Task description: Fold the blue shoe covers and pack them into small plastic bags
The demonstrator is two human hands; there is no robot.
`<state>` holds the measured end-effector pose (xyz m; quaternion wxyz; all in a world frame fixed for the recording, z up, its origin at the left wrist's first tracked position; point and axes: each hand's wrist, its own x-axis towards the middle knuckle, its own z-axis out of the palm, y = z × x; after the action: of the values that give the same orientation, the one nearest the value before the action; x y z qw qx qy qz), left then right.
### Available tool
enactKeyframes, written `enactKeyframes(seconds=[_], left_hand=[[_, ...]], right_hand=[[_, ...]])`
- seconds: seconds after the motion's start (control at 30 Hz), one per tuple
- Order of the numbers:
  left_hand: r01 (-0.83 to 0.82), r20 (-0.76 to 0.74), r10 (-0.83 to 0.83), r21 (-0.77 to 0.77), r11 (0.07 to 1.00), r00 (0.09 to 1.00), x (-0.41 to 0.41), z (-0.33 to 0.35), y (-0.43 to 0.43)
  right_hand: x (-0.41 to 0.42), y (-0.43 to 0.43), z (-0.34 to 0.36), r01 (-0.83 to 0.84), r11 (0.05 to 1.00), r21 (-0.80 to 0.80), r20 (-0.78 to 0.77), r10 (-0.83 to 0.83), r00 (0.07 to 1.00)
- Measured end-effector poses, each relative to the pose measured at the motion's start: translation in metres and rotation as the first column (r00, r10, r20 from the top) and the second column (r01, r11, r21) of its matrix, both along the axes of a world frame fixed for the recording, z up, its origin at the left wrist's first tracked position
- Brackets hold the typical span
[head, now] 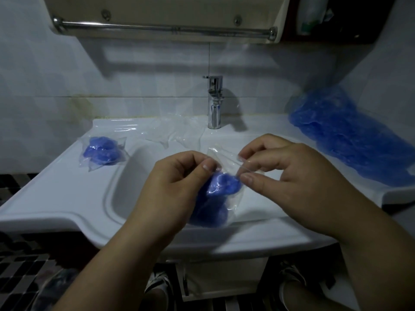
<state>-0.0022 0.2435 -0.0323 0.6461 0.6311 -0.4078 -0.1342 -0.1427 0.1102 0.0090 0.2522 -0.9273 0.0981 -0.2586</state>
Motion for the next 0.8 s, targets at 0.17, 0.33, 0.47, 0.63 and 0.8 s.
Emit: enactKeyframes(seconds=[0.17, 0.33, 0.47, 0.63, 0.8], left_hand=[[-0.013, 0.024, 0.014, -0.027, 1.0, 1.0, 0.0004, -0.0007, -0.0002], [-0.036, 0.006, 0.036, -0.046, 0.998, 0.999, 0.0006, 0.001, -0.0006], [0.034, -0.033, -0.037, -0.073, 0.997, 0.999, -0.0036, 0.003, -0.0012], [-0.04, -0.05, 0.033, -0.149, 0.988, 0.998, -0.0037, 0.0054, -0.0002], [-0.064, -0.036, 0.06, -0.128, 0.99, 0.998, -0.0027, 0.0068, 0.0021]], right_hand=[[-0.0004, -0.0007, 0.003, 0.026, 0.987, 0.158, 0.116, -0.045, 0.992], [-0.0017, 0.0017, 0.0046, 0.079, 0.974, 0.213, 0.172, -0.117, 0.978], [0.0018, 0.005, 0.0018, 0.146, 0.967, 0.209, 0.24, -0.196, 0.951], [0.0023, 0.0064, 0.002, 0.148, 0.962, 0.227, 0.259, -0.206, 0.944], [0.0022, 0.0067, 0.0031, 0.146, 0.962, 0.231, 0.257, -0.205, 0.944]])
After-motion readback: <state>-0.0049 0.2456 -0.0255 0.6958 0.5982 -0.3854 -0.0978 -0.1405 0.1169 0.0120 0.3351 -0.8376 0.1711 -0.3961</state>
